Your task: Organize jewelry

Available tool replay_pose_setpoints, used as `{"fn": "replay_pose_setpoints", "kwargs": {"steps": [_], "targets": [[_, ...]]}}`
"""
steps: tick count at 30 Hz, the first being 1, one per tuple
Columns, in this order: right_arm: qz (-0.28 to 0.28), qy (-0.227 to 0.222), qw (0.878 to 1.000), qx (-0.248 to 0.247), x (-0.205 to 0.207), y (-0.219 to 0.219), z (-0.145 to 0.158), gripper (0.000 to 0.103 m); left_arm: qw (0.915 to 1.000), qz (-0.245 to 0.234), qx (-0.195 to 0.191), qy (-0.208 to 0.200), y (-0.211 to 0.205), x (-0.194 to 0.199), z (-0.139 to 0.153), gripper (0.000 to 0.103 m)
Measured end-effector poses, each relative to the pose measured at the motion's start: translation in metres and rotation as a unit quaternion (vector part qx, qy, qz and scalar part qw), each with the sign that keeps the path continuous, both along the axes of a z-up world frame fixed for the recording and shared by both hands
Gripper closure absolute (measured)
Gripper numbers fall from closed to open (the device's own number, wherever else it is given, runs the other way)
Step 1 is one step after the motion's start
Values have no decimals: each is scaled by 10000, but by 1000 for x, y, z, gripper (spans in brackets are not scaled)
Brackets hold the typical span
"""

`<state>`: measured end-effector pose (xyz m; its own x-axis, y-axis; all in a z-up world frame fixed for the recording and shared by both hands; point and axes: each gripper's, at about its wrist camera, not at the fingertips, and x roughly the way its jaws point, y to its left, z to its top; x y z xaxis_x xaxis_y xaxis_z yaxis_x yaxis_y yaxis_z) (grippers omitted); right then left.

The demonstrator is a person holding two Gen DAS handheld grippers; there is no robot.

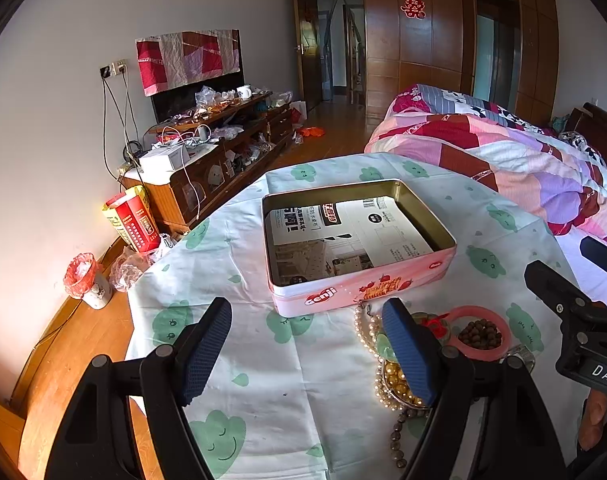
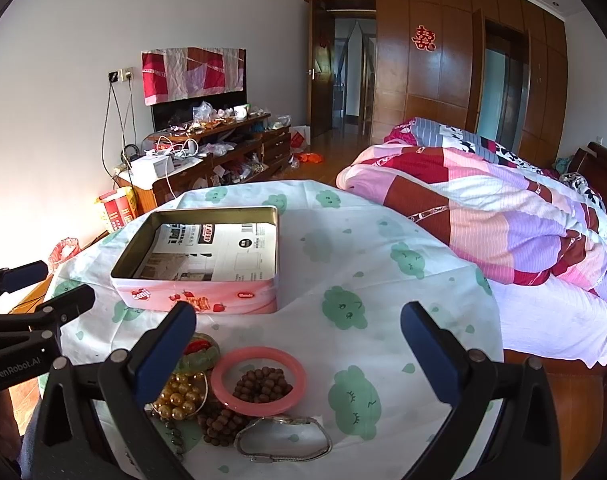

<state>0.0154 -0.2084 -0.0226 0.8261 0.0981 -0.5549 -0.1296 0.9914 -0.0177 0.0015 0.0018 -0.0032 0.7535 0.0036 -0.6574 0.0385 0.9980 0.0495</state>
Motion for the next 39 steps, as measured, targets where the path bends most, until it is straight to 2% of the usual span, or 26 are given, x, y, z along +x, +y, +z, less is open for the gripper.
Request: {"fn": "replay_pose_setpoints", "kwargs": {"steps": [39], "targets": [[-21, 77, 9999, 78, 2, -3, -6, 0, 10000, 6, 11, 14, 0, 0, -1, 25]]}}
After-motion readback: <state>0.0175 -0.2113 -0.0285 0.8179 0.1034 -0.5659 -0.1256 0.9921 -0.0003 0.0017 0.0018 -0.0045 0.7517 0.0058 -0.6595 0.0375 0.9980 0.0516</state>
